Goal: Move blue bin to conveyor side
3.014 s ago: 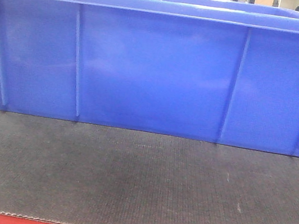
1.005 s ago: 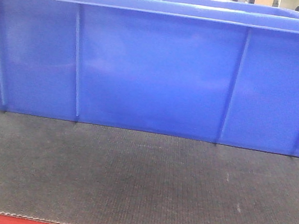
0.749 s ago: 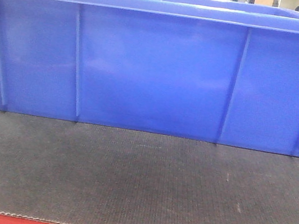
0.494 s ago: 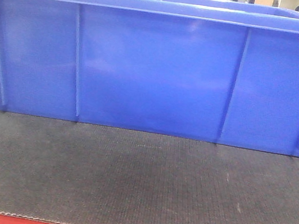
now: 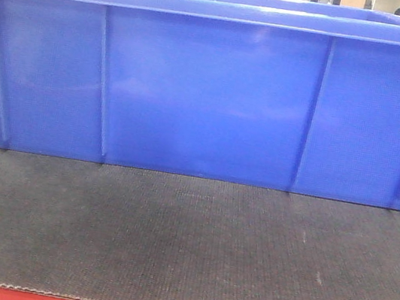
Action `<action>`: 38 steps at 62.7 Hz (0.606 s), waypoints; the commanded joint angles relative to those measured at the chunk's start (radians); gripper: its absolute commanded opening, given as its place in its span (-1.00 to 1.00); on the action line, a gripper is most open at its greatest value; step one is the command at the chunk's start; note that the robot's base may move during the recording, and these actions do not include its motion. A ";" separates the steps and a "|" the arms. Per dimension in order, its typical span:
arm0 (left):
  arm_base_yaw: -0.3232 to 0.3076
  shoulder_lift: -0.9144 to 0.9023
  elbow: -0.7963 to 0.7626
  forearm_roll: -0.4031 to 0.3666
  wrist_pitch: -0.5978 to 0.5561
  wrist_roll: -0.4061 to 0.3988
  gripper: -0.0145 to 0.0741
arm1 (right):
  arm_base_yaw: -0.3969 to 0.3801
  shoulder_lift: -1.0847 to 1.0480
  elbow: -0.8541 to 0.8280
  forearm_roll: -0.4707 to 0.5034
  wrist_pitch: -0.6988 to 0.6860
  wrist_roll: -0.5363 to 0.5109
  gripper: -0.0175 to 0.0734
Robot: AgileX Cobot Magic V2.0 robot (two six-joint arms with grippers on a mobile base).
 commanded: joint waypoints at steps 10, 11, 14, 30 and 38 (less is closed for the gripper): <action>-0.053 -0.036 0.059 -0.029 -0.032 0.047 -0.66 | -0.005 -0.004 -0.001 0.004 -0.027 -0.009 -0.81; -0.053 -0.036 0.059 -0.029 -0.024 0.059 -0.66 | -0.005 -0.004 -0.001 0.004 -0.027 -0.009 -0.81; -0.053 -0.036 0.059 -0.020 -0.031 0.085 -0.66 | -0.005 -0.004 -0.001 0.004 -0.027 -0.009 -0.81; -0.033 -0.036 0.059 -0.014 -0.063 0.093 -0.66 | -0.005 -0.004 -0.001 0.004 -0.027 -0.009 -0.81; -0.022 -0.036 0.059 -0.020 -0.061 0.093 -0.66 | -0.005 -0.004 -0.001 0.004 -0.027 -0.009 -0.81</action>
